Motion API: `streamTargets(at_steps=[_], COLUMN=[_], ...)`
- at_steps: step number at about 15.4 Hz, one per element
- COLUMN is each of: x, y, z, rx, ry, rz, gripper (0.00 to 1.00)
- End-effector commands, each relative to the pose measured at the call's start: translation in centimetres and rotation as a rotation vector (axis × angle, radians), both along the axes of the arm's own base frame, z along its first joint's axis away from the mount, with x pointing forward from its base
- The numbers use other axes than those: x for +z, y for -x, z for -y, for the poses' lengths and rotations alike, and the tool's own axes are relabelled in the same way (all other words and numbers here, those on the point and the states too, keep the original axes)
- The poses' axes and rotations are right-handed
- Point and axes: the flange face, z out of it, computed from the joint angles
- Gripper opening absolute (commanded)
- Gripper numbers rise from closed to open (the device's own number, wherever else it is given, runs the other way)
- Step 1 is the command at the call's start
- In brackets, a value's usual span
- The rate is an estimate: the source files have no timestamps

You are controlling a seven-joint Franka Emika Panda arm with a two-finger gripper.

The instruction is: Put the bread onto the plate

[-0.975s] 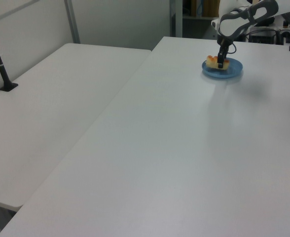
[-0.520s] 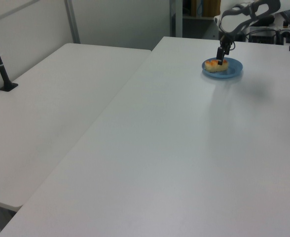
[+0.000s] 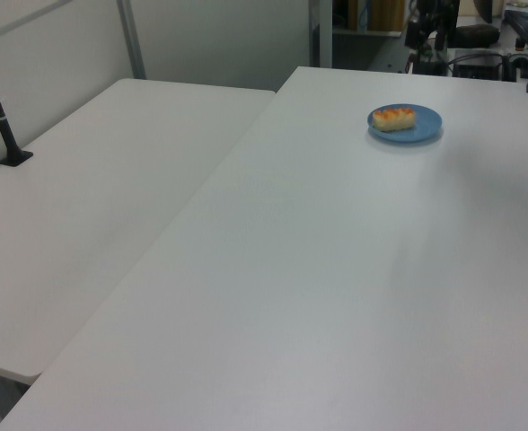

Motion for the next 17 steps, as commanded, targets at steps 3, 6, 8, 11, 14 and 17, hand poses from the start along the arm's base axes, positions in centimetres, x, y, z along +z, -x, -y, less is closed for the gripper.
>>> streamTargets(at_steps=[3,6,8,11,14,17], x=[7.3,8.1,8.7,8.8,9.2,9.4], y=[3.7,3.5,2.7,2.0,1.4,1.5], z=[-9.3,-12.0,-13.9,-17.3,-19.4,-19.9], rx=[0.093,0.170,0.281,0.418,0.364,0.301], ry=[-0.121,-0.110,-0.072,-0.051,-0.056,-0.065], rz=[0.009,0.015,0.035,0.035,0.045,0.051], gripper=[1.00,1.00,1.00,1.00,1.00,1.00])
